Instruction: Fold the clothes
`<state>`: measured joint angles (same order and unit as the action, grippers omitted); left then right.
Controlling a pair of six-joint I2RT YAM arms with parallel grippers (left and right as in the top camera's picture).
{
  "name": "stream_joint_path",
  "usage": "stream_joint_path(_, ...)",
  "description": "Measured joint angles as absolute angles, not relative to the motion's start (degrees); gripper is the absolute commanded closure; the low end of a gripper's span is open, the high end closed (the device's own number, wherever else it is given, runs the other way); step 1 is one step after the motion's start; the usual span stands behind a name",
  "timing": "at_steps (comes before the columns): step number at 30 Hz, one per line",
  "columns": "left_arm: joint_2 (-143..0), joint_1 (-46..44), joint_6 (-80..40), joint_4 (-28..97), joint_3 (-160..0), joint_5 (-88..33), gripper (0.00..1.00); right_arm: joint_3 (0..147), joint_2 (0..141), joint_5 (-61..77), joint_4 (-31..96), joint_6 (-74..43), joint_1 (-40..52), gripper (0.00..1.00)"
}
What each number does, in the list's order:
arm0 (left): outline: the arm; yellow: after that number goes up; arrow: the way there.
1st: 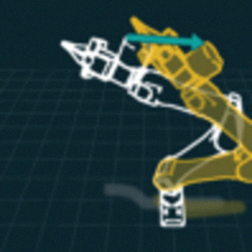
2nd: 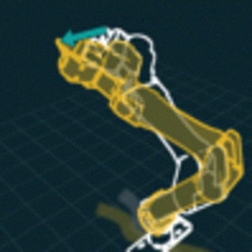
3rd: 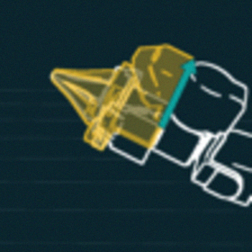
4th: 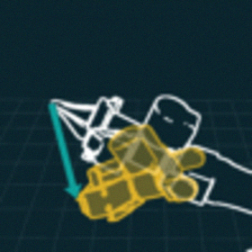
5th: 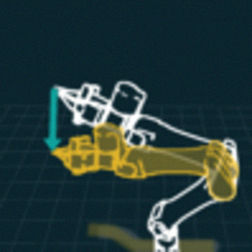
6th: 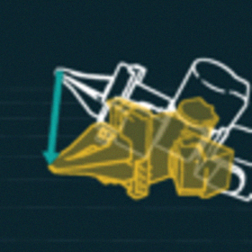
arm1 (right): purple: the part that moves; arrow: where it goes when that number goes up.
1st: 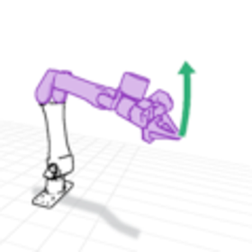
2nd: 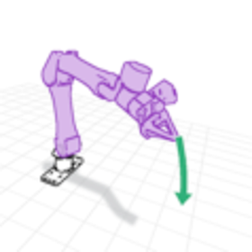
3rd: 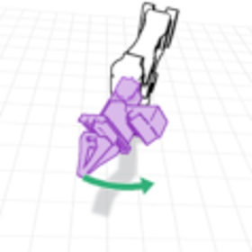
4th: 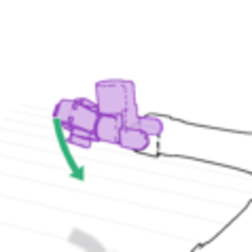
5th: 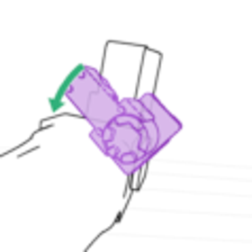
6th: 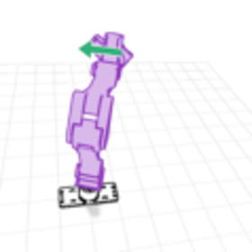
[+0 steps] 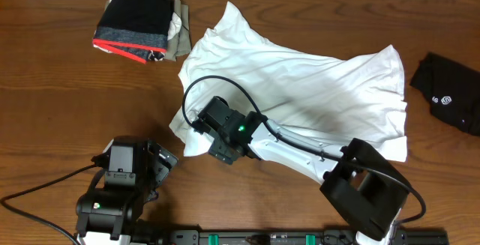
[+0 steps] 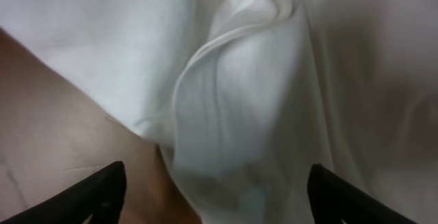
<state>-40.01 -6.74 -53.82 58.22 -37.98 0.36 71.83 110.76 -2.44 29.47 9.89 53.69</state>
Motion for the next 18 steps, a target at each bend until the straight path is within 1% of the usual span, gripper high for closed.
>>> stream_joint_path(1, -40.0, -6.7, -53.8, 58.2, -38.0, 0.4, 0.02, 71.8, 110.8, -2.4, 29.4, 10.1, 53.6, 0.26)
stream_joint_path(5, -40.0, -6.7, -53.8, 58.3, -38.0, 0.4, 0.02, 71.9, 110.8, -2.4, 29.1, 10.0, 53.5, 0.28)
stream_joint_path(6, -40.0, -6.7, -53.8, 58.3, -38.0, 0.4, 0.02, 71.9, 110.9, -2.4, 29.0, 10.0, 53.5, 0.30)
stream_joint_path(7, -40.0, -6.7, -53.8, 58.3, -38.0, 0.4, 0.02, 71.9, 110.9, -2.4, 28.9, 10.0, 53.5, 0.36)
stream_joint_path(8, -40.0, -6.7, -53.8, 58.3, -38.0, 0.4, 0.02, 71.9, 110.9, -2.4, 28.8, 10.2, 53.5, 0.56)
stream_joint_path(9, -40.0, -6.7, -53.8, 58.3, -38.0, 0.4, 0.02, 71.9, 110.9, -2.4, 28.6, 10.3, 53.5, 0.74)
stream_joint_path(10, -40.0, -6.7, -53.8, 58.3, -38.0, 0.4, 0.02, 71.9, 110.9, -2.5, 28.5, 10.1, 53.5, 0.75)
stream_joint_path(11, -40.0, -6.7, -53.8, 58.3, -38.0, 0.4, 0.02, 71.9, 110.9, -2.5, 28.4, 10.0, 53.5, 0.72)
stream_joint_path(13, -40.0, -6.7, -53.8, 58.3, -38.0, 0.4, 0.02, 71.9, 110.9, -2.5, 28.1, 9.7, 53.5, 0.71)
stream_joint_path(18, -40.0, -6.7, -53.8, 58.8, -38.0, 0.4, 0.02, 71.9, 110.9, -2.5, 28.0, 9.7, 53.5, 0.74)
